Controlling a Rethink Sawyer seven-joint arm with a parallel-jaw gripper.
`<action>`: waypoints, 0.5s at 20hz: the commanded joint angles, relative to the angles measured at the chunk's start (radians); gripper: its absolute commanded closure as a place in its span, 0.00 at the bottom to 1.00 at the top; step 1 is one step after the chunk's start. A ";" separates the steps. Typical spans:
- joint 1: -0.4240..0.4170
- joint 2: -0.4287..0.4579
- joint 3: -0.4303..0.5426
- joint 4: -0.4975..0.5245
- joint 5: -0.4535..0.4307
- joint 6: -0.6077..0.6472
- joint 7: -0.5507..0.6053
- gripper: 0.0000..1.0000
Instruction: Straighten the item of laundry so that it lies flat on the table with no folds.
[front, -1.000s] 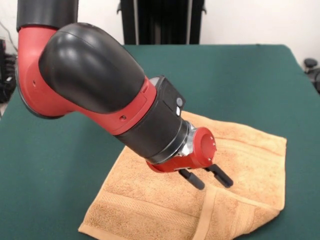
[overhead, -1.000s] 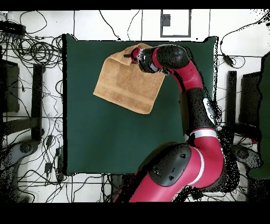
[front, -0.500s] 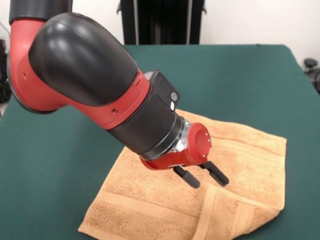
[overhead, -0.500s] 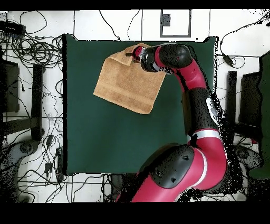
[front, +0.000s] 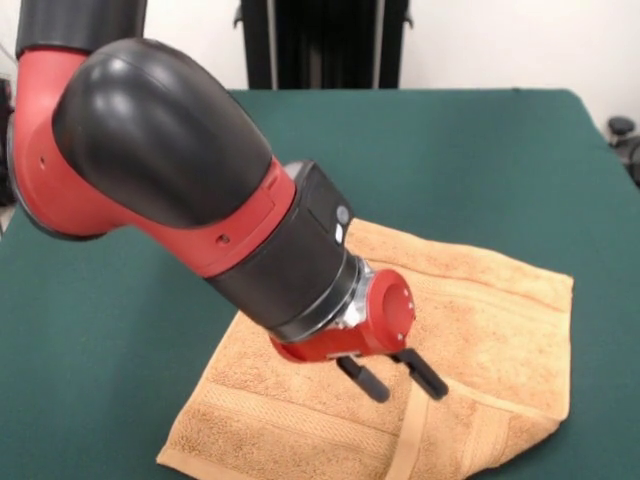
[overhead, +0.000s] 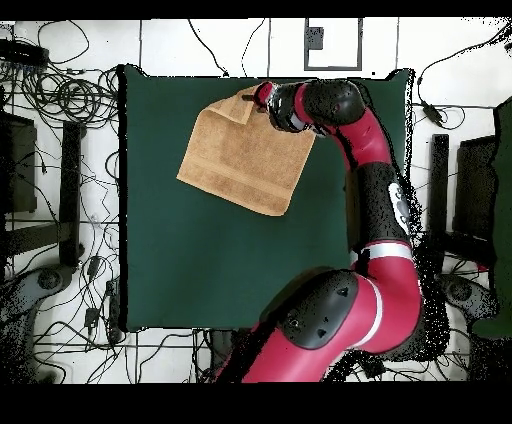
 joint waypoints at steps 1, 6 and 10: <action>0.062 0.115 -0.004 -0.055 -0.060 -0.020 0.000 0.00; 0.080 0.154 -0.010 -0.121 -0.085 -0.036 -0.003 0.00; 0.076 0.170 0.001 -0.140 -0.104 -0.036 -0.012 0.00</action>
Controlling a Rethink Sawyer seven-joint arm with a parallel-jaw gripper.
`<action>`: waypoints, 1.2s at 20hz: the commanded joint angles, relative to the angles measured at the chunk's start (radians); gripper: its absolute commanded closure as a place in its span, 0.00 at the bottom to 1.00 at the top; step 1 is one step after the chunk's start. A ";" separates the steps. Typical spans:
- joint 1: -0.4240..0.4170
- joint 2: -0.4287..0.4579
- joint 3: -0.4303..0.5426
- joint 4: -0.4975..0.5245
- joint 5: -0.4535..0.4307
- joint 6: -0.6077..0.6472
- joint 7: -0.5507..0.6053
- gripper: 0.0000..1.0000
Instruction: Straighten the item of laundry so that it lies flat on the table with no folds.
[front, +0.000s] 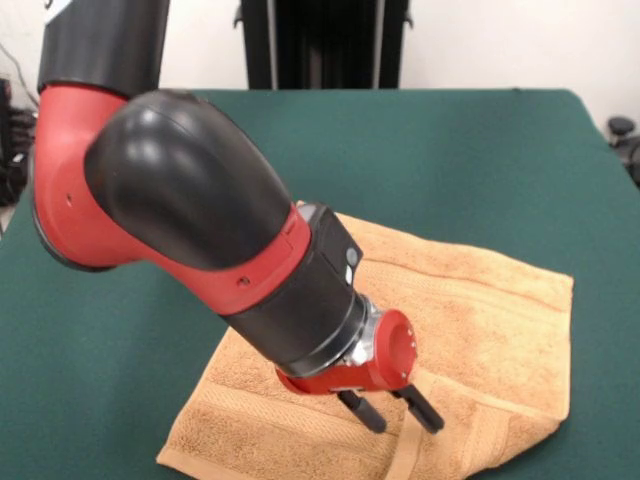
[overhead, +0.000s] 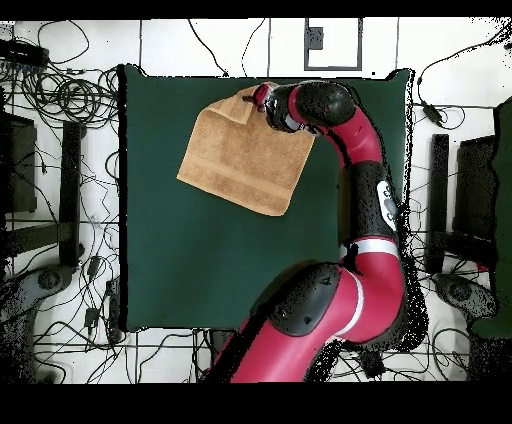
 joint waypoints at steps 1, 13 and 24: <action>0.047 0.095 0.005 -0.037 -0.054 -0.035 -0.013 0.00; 0.033 0.107 0.020 -0.033 -0.063 -0.032 -0.058 0.00; 0.052 0.061 0.084 0.015 0.019 0.034 -0.013 0.00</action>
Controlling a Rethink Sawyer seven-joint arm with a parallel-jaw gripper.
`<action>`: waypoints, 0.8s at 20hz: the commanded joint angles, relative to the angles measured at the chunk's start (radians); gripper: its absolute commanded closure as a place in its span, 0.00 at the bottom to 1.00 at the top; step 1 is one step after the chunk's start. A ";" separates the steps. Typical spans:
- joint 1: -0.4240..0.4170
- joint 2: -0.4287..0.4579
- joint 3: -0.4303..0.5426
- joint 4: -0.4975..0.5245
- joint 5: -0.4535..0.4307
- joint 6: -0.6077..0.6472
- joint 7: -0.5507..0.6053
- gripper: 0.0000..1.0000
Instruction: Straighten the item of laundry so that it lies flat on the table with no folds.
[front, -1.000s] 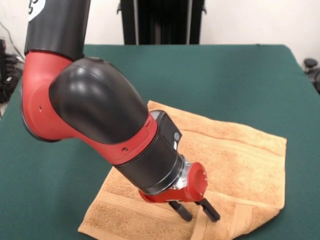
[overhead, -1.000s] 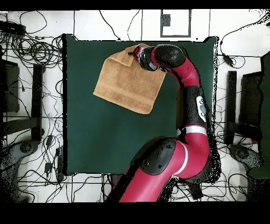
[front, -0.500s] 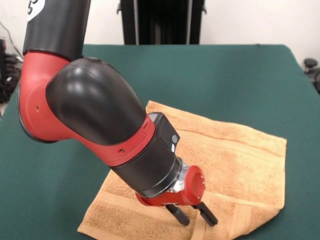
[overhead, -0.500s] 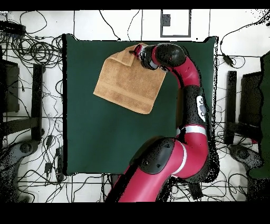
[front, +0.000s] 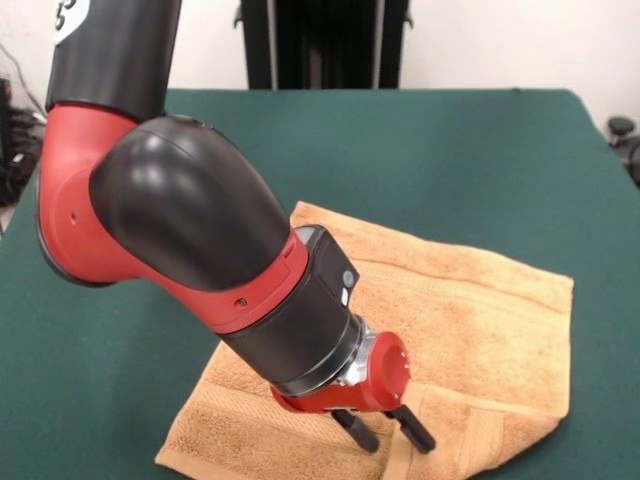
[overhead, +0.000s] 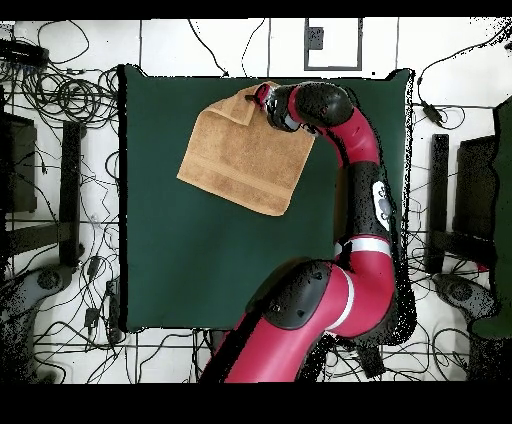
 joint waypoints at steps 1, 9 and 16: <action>0.045 0.023 0.090 0.068 0.033 0.053 -0.015 0.00; 0.051 0.016 0.105 0.033 0.059 0.137 -0.007 0.00; 0.025 -0.062 0.117 0.180 0.111 0.111 0.017 0.00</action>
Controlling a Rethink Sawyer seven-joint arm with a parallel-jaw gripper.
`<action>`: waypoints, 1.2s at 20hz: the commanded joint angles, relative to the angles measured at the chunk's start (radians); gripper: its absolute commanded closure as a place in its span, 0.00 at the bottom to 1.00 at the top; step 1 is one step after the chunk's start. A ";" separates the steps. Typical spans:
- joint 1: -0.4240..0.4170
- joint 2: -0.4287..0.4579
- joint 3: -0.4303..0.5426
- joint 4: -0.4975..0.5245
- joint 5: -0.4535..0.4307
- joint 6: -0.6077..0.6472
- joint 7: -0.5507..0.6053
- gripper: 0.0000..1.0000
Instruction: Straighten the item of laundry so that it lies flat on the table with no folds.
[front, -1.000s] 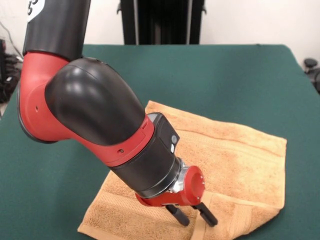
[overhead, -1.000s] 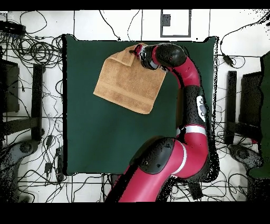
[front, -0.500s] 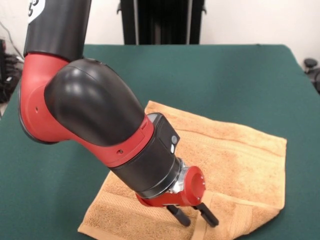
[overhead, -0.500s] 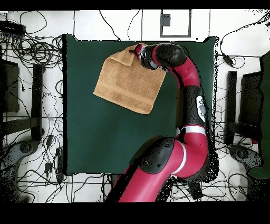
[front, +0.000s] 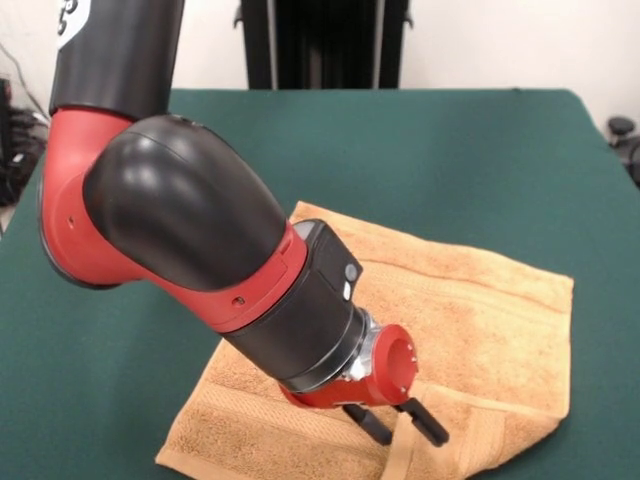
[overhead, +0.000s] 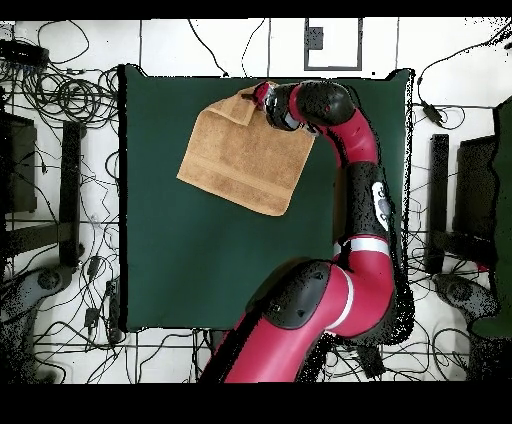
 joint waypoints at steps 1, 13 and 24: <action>0.024 -0.075 0.105 0.190 0.067 0.080 0.024 0.00; 0.020 -0.081 0.102 0.239 0.082 0.047 -0.002 0.00; 0.014 -0.095 0.106 0.263 0.085 0.044 0.006 0.00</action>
